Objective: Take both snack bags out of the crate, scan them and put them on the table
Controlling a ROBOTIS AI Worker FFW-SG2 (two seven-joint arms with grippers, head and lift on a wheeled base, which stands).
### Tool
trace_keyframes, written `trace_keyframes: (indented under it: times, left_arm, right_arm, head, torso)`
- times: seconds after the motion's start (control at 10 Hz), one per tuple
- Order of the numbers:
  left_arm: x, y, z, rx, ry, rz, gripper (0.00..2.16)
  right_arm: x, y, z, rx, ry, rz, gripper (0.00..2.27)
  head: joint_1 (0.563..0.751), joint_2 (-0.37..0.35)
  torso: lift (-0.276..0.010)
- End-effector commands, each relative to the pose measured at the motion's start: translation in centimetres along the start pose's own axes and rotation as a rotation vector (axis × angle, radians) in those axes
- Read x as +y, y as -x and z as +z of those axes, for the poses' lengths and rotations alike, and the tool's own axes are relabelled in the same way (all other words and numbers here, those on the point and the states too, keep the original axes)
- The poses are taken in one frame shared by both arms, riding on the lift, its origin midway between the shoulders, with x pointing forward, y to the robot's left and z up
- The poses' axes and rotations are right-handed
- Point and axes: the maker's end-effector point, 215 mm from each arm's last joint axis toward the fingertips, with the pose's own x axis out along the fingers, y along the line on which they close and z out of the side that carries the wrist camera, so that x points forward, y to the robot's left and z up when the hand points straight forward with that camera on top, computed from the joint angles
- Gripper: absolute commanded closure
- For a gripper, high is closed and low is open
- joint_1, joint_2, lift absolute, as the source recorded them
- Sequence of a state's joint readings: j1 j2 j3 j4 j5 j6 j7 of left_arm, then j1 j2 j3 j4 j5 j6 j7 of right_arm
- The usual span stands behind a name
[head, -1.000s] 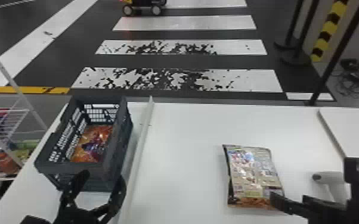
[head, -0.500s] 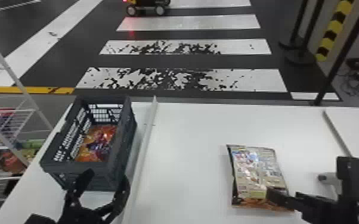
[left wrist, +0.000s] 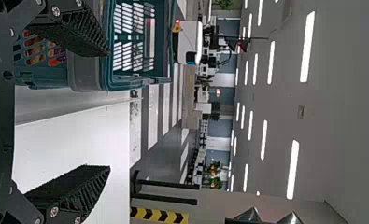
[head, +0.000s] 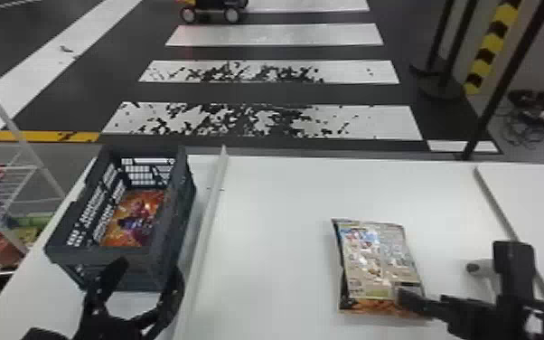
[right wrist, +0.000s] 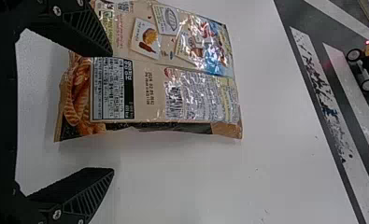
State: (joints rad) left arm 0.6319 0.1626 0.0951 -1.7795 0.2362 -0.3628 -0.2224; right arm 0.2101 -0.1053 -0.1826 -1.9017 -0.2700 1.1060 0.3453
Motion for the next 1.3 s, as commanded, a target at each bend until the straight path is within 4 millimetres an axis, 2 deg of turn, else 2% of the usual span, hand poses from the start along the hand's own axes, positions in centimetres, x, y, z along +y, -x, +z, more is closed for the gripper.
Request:
trace_keyframes:
  times: [0.0,0.3,0.4,0.5,0.7,0.8,1.0,1.2]
  left_arm:
    - [0.0,0.0,0.0,0.000,0.000,0.000,0.14]
    - [0.0,0.0,0.0,0.000,0.000,0.000,0.14]
    - [0.0,0.0,0.0,0.000,0.000,0.000,0.14]
    - [0.0,0.1,0.0,0.002,-0.001,-0.001,0.14]
    - [0.0,0.1,0.1,0.001,-0.004,-0.003,0.14]
    - [0.0,0.1,0.0,0.002,-0.003,-0.003,0.14]
    - [0.0,0.1,0.0,0.001,-0.004,-0.003,0.14]
    - [0.0,0.1,0.0,0.002,-0.003,-0.003,0.14]
  right_arm:
    - [-0.1,-0.4,-0.1,0.008,-0.007,0.004,0.12]
    - [0.5,-0.8,-0.2,0.016,-0.011,0.028,0.21]
    - [0.6,-0.8,-0.4,0.023,-0.012,0.037,0.42]
    - [0.6,-1.0,-0.7,0.037,-0.019,0.038,0.81]
    - [0.0,-1.2,-1.7,0.075,-0.023,0.023,2.09]
    - [-0.5,-1.2,-2.1,0.093,-0.009,0.002,2.25]
    - [-0.5,-1.3,-2.4,0.106,0.021,-0.002,2.25]
    - [-0.3,-0.7,-1.2,0.063,0.014,0.013,2.25]
  head:
    - [0.695,0.075]
    - [0.695,0.081]
    - [0.695,0.084]
    - [0.695,0.089]
    - [0.695,0.090]
    - [0.695,0.088]
    - [0.695,0.084]
    - [0.695,0.084]
  torso:
    - [-0.094]
    - [-0.094]
    - [-0.094]
    - [-0.094]
    - [-0.094]
    - [-0.094]
    - [-0.094]
    - [-0.094]
